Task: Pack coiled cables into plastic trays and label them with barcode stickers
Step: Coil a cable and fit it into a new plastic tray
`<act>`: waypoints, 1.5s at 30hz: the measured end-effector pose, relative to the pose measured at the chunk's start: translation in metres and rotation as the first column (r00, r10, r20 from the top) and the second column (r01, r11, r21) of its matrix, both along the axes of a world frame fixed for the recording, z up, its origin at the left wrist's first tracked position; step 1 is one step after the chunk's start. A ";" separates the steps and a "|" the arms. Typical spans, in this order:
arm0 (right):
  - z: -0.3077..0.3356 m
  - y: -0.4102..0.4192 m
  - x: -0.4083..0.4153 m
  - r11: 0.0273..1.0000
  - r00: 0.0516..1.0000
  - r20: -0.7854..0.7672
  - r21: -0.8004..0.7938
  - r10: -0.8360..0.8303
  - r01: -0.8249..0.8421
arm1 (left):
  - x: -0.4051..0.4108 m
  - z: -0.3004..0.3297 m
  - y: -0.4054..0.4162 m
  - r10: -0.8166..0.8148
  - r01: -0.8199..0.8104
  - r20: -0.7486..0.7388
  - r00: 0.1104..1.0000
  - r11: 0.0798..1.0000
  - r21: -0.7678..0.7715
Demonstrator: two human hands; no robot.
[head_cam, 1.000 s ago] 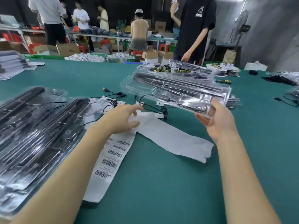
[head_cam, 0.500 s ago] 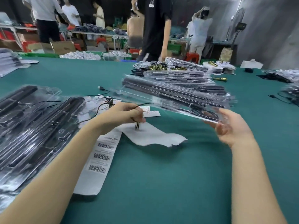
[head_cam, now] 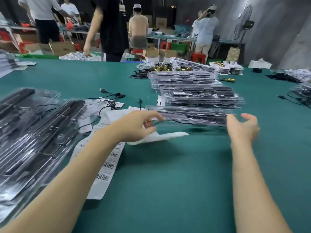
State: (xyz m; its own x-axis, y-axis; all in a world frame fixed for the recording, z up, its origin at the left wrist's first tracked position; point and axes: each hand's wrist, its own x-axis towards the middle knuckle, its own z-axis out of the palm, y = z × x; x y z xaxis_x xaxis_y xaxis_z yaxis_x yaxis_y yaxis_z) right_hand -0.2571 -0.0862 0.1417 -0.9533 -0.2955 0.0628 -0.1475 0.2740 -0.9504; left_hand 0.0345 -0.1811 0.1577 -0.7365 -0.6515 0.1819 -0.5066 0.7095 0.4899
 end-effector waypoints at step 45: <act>0.016 -0.042 0.118 0.627 0.427 -0.648 0.100 0.631 -0.773 | 0.021 0.022 -0.002 0.194 0.065 -0.476 0.858 0.878 0.475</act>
